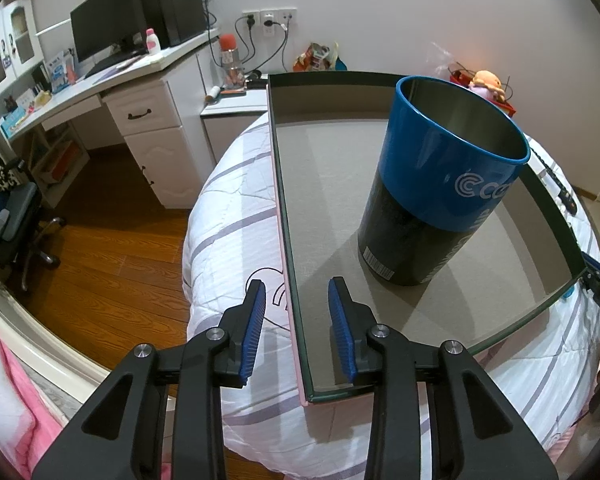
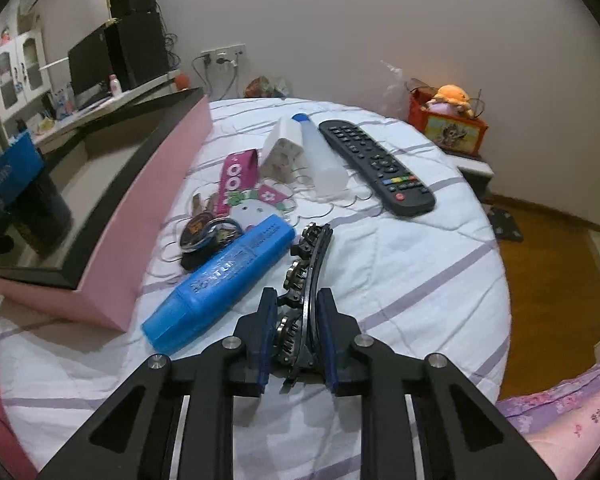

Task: Organize rigid objects
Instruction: 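Carry the hair clip into the tray beside the can and release it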

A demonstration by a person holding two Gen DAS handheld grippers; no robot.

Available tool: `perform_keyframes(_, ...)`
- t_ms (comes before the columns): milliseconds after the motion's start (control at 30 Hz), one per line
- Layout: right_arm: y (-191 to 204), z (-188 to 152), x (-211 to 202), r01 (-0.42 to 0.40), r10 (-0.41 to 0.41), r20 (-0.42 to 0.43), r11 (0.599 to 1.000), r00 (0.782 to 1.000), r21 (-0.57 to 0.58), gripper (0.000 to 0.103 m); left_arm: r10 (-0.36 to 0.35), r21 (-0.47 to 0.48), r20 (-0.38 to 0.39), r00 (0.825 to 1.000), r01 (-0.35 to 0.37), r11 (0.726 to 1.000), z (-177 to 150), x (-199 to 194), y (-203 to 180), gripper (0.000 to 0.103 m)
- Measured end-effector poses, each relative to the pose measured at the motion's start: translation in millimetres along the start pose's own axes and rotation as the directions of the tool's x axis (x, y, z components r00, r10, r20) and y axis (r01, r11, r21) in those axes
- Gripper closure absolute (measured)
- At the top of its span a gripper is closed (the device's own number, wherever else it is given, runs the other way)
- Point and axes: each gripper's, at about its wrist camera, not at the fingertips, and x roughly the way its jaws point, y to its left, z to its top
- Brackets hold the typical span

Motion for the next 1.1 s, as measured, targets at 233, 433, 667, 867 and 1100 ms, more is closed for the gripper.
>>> perform_keyframes(233, 4, 7, -17, -0.015, 0.015, 0.032, 1.000, 0.999, 0.010, 0.083, -0.004, -0.002, 0.001, 1.000, 0.004, 1.000, 0, 0, 0, 0.070)
perform_keyframes(433, 10, 13, -20, -0.003, 0.003, 0.039, 1.000, 0.999, -0.006, 0.083, -0.014, -0.005, -0.001, 1.000, 0.014, 1.000, 2, 1, 0, 0.069)
perform_keyframes(667, 10, 7, -13, -0.005, 0.005, 0.013, 1.000, 1.000, 0.017, 0.083, -0.019, -0.001, -0.001, 1.000, 0.019, 1.000, 3, 2, 1, 0.069)
perform_keyframes(867, 25, 26, -40, 0.003, -0.001, 0.087, 1.000, 0.996, -0.029, 0.083, -0.031, -0.002, -0.001, 1.000, 0.031, 1.000, 3, 2, 2, 0.069)
perform_keyframes(1100, 73, 61, -57, -0.055, 0.077, 0.165, 0.990, 0.983, -0.132, 0.083, -0.035, -0.002, -0.001, 0.999, 0.035, 0.999, 3, 2, 2, 0.069)
